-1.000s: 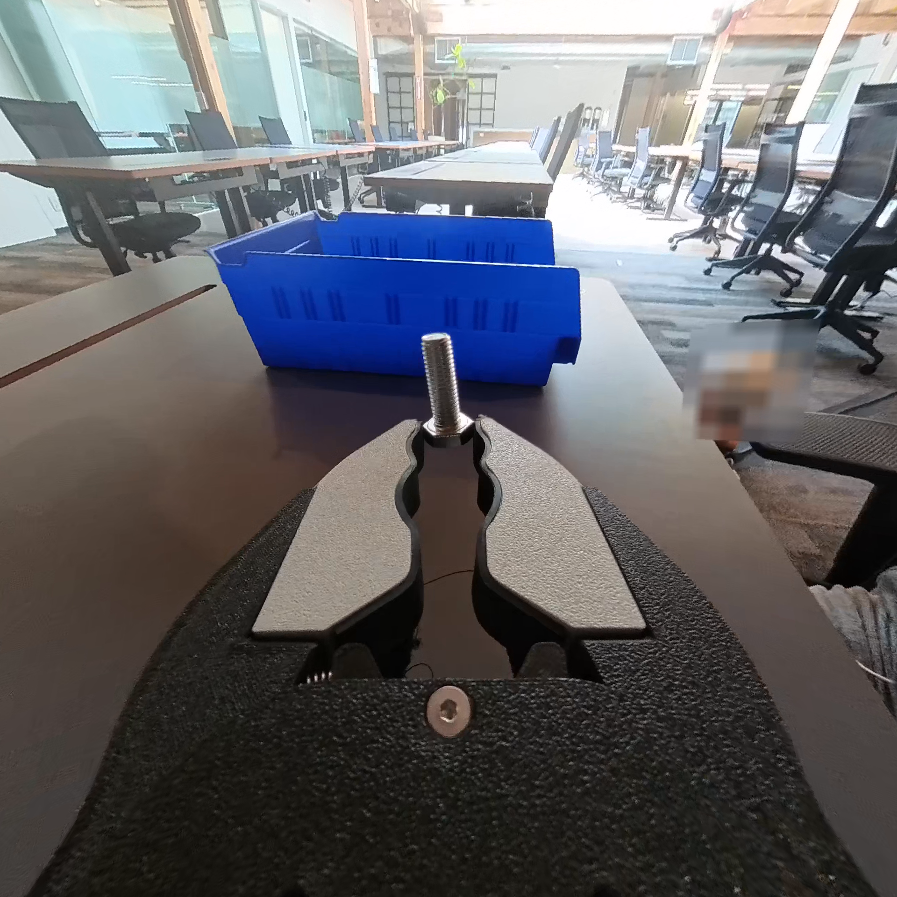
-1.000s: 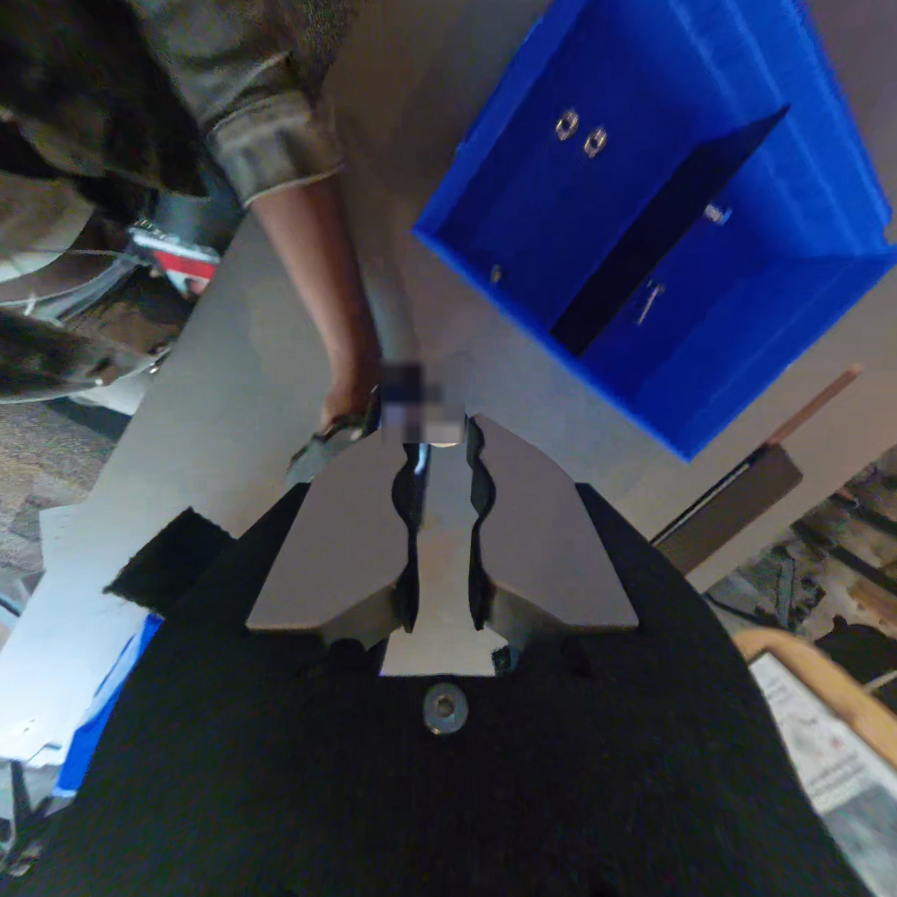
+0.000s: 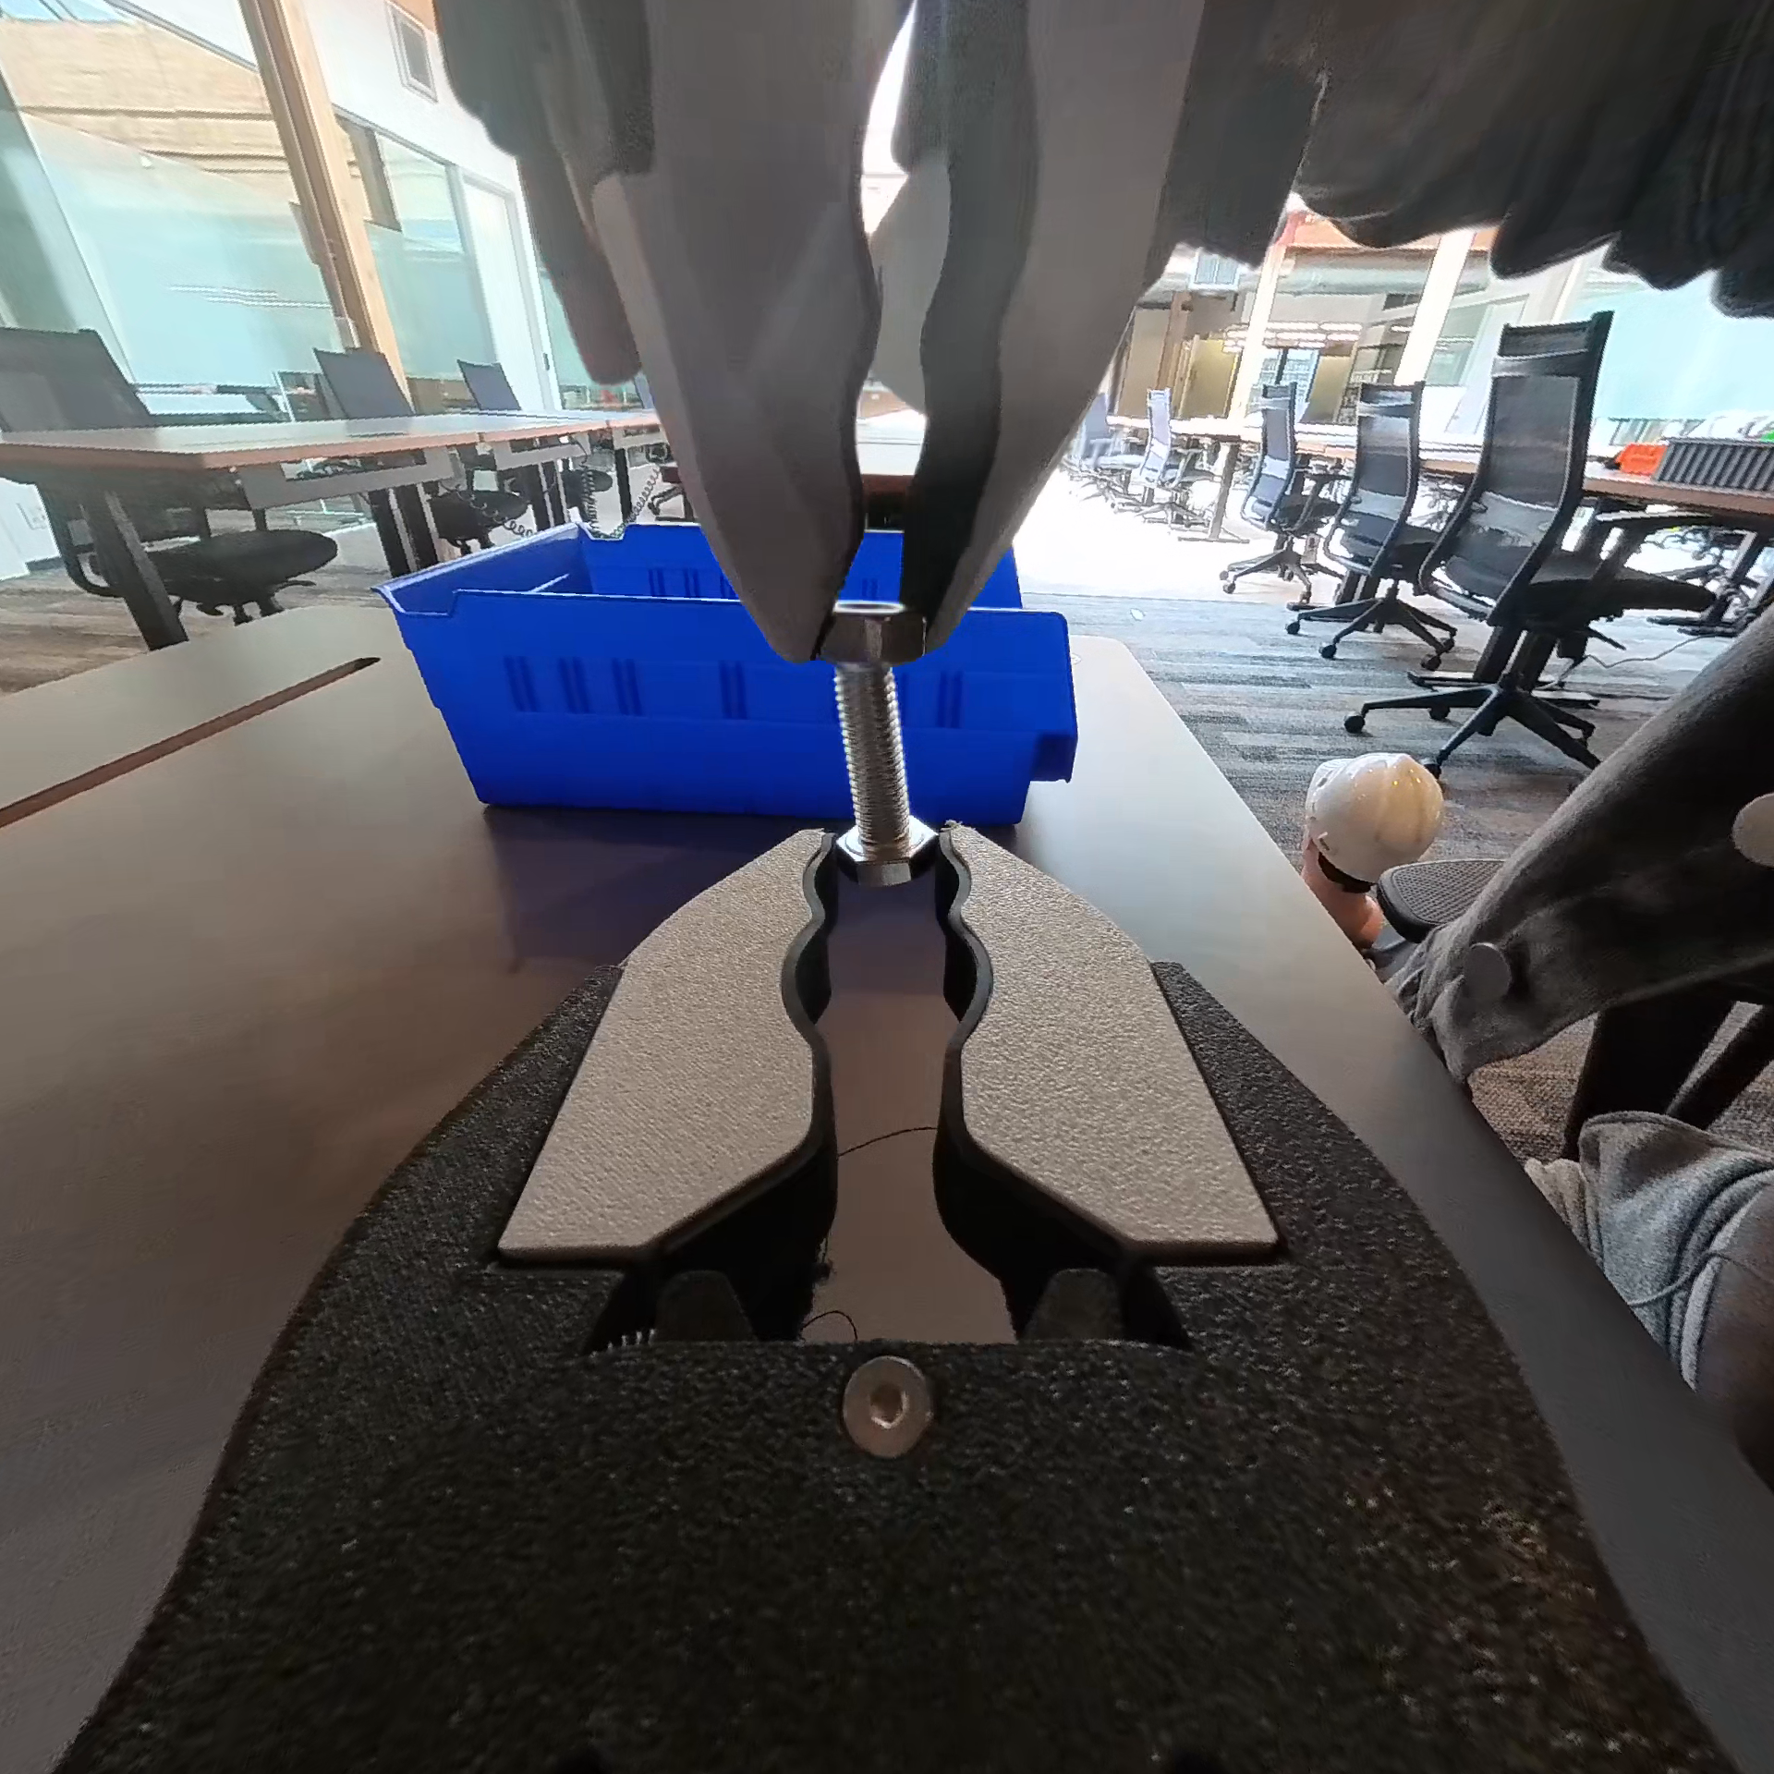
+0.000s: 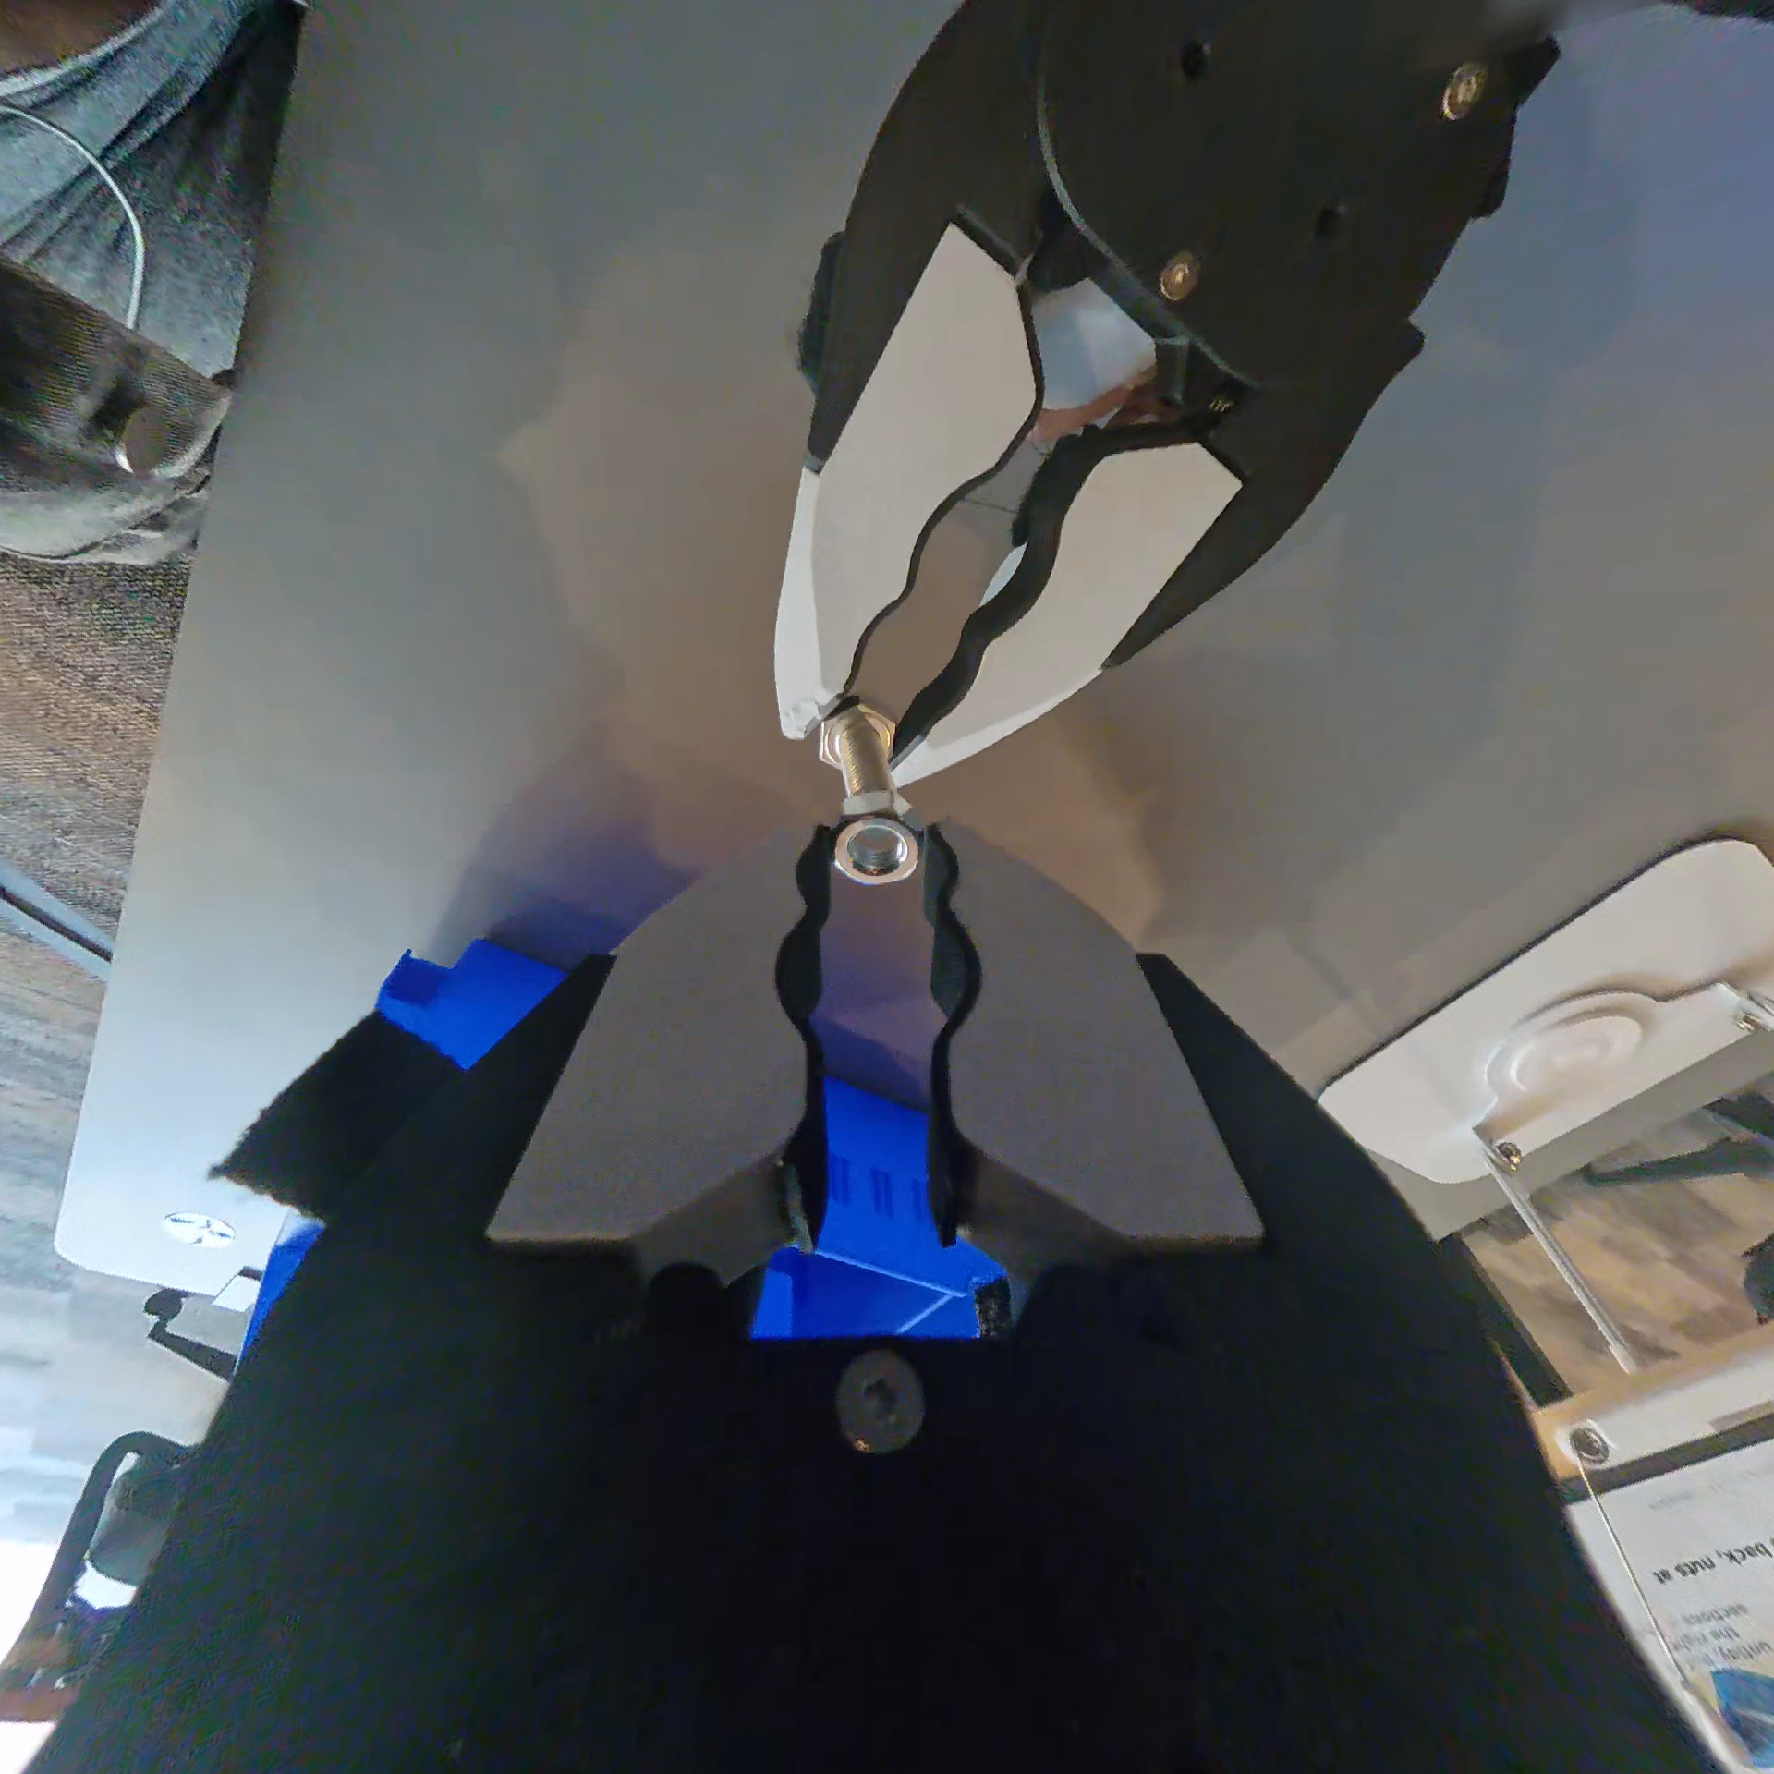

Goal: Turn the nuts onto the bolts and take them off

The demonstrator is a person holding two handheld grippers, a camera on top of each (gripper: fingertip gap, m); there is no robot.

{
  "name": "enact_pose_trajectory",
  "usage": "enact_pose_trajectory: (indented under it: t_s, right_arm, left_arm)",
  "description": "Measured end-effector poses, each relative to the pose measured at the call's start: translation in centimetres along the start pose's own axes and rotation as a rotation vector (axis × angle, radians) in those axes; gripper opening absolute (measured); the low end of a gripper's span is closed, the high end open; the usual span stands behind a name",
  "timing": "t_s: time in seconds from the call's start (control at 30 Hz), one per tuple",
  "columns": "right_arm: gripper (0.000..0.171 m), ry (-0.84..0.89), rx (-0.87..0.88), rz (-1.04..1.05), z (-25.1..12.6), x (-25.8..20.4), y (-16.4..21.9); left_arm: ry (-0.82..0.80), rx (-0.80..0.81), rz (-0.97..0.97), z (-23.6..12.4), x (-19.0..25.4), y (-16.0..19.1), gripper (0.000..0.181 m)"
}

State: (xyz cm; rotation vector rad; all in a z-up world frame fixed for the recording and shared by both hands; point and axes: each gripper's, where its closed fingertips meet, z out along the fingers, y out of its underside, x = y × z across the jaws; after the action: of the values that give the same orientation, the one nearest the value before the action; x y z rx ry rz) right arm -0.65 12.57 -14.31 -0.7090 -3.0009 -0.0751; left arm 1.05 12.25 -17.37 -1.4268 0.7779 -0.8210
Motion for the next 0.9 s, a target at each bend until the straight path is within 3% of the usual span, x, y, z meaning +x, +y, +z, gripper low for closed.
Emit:
enact_pose_trajectory:
  t_s: [0.6, 0.9]
  right_arm:
    - [0.018, -0.107, -0.006, -0.003, 0.33, -0.5, 0.14]
    - [0.018, -0.139, 0.009, 0.265, 0.4, -0.62, 0.49]
  left_arm:
    - [-0.021, -0.016, 0.045, 0.31, 0.1, 0.17, 0.019]
    - [-0.045, -0.01, 0.051, 0.19, -0.14, 0.07, 0.019]
